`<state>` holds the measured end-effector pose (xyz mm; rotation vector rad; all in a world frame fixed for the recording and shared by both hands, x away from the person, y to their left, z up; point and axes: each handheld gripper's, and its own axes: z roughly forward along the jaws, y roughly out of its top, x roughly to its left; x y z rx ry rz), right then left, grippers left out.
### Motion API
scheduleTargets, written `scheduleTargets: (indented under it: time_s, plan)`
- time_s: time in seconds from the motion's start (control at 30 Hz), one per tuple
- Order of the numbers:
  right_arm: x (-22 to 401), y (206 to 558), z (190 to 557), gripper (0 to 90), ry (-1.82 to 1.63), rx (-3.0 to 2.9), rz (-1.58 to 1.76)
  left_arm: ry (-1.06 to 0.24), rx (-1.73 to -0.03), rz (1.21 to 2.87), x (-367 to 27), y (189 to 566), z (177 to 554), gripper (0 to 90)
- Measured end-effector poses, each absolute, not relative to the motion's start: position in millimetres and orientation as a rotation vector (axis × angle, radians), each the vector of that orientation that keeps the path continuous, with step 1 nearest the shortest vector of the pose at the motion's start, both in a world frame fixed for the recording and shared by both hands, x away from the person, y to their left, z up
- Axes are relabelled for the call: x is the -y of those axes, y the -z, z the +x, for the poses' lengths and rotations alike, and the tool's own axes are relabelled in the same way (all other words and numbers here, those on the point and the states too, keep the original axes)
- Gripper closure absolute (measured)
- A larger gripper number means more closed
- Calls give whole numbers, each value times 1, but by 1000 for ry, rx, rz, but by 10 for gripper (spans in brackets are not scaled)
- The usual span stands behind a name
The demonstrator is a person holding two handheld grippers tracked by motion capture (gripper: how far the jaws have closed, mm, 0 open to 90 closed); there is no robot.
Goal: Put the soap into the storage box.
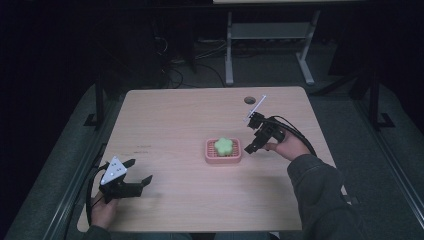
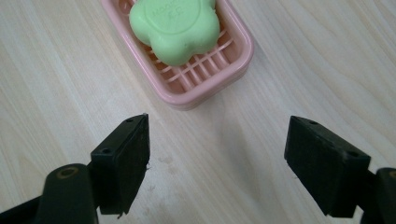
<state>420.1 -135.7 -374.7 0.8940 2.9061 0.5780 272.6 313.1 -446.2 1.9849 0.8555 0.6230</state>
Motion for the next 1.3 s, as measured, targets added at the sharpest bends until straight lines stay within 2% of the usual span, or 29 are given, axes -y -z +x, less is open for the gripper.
scheduleTargets:
  time_s: [1.3]
  plan:
    - [165,380,400,220,-573,-2889,917,-625,-863,1985,-313,447,272,142]
